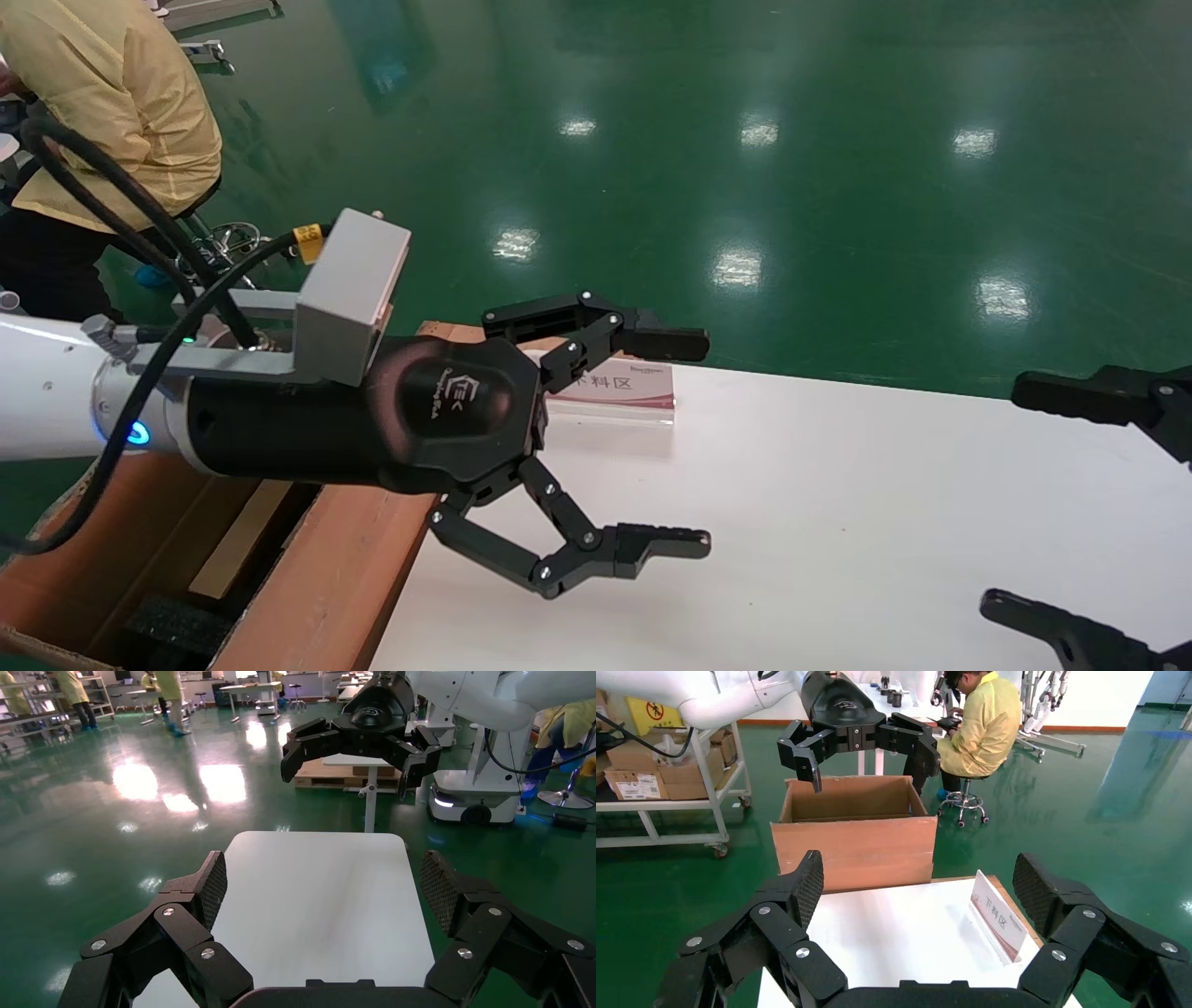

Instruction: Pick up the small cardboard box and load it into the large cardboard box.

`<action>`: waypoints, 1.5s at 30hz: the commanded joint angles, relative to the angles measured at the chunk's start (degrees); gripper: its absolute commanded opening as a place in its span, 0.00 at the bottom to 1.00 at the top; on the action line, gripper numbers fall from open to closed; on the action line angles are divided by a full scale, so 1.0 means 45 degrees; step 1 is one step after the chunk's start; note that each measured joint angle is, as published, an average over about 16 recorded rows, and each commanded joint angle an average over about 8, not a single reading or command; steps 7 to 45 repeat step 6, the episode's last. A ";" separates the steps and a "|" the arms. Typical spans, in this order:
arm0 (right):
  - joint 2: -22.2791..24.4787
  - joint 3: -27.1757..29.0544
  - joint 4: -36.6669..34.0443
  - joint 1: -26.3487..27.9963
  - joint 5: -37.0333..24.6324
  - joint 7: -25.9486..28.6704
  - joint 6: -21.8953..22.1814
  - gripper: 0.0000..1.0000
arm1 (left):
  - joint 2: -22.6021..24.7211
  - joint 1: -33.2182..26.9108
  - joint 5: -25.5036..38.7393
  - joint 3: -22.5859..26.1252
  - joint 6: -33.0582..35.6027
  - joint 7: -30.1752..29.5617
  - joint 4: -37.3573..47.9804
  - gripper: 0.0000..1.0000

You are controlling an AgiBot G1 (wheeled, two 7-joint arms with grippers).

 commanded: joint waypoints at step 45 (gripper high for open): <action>0.0000 0.0000 0.0000 0.0000 0.0000 0.0000 0.0000 1.00 | 0.0000 0.0000 0.0000 0.0001 0.0000 0.0000 0.0000 1.00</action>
